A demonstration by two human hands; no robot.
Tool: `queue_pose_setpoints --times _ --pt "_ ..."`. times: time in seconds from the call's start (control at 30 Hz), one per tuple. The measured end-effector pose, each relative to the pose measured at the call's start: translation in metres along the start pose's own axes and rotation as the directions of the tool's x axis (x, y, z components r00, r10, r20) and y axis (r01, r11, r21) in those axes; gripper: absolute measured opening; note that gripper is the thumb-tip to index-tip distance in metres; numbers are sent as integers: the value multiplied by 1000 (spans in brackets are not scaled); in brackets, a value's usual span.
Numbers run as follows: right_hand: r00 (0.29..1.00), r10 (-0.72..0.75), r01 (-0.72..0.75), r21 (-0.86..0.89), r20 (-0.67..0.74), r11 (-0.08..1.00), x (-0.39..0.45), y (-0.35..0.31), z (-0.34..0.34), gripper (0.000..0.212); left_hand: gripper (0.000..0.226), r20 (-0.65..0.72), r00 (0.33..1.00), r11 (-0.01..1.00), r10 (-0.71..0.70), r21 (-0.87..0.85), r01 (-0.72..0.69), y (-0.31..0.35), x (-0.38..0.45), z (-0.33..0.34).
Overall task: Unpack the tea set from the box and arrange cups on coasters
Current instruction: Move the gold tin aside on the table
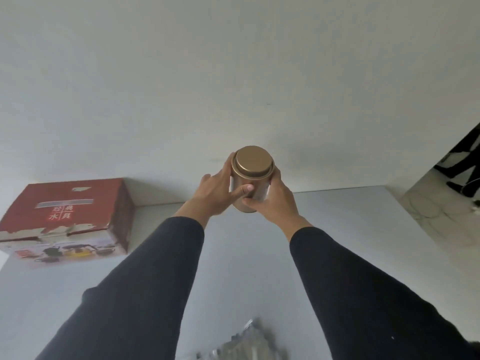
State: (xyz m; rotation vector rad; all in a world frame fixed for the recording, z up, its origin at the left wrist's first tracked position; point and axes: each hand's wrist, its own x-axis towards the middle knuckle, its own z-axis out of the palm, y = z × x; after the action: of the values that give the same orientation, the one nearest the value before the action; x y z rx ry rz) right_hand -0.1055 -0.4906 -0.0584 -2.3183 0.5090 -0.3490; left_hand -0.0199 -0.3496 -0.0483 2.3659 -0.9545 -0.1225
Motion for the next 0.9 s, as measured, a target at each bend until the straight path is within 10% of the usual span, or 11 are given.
queue_pose_setpoints --times 0.9 --pt "985 147 -142 -55 89 988 99 259 -96 89 92 184 966 983 -184 49 178 123 153 229"
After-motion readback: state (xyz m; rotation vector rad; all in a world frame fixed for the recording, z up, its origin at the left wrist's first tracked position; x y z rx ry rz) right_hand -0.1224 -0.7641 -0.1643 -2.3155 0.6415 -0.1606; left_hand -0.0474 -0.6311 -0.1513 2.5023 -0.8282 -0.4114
